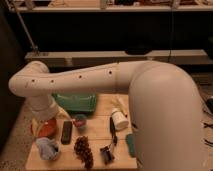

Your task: Wipe purple bowl with eraser

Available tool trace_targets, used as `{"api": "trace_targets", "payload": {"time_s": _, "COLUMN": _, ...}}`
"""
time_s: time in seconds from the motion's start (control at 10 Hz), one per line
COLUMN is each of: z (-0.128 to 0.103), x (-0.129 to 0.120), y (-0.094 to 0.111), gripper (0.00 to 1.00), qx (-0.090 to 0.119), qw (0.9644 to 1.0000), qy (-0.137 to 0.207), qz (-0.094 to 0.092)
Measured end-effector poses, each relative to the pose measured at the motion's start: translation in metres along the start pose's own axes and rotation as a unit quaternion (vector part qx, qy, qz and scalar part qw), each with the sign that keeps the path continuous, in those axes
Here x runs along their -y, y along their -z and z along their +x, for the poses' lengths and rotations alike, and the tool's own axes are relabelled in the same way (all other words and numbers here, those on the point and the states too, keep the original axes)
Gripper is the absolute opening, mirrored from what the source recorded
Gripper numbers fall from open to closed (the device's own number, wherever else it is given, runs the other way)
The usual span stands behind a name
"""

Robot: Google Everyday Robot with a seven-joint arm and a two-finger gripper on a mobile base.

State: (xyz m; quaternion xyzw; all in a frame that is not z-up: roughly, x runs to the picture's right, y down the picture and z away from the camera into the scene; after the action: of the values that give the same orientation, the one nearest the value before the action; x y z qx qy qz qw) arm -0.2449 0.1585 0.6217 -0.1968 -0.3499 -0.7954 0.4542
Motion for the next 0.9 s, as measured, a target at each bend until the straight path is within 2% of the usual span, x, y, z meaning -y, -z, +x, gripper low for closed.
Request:
{"api": "trace_targets", "payload": {"time_s": 0.2, "z": 0.005, "x": 0.018, "y": -0.009, "gripper": 0.80, "qx": -0.003, "qw": 0.9999, "qy": -0.009, "qz": -0.004}}
{"api": "trace_targets", "payload": {"time_s": 0.3, "z": 0.010, "x": 0.017, "y": -0.013, "gripper": 0.80, "qx": -0.003, "qw": 0.9998, "qy": -0.020, "qz": -0.004}}
{"api": "trace_targets", "payload": {"time_s": 0.5, "z": 0.011, "x": 0.004, "y": -0.017, "gripper": 0.80, "qx": 0.000, "qw": 0.9992, "qy": -0.040, "qz": -0.002}}
{"api": "trace_targets", "payload": {"time_s": 0.7, "z": 0.013, "x": -0.007, "y": -0.021, "gripper": 0.80, "qx": 0.001, "qw": 0.9958, "qy": -0.092, "qz": -0.003}}
{"api": "trace_targets", "payload": {"time_s": 0.9, "z": 0.014, "x": -0.016, "y": -0.026, "gripper": 0.80, "qx": 0.000, "qw": 0.9932, "qy": -0.116, "qz": 0.002}}
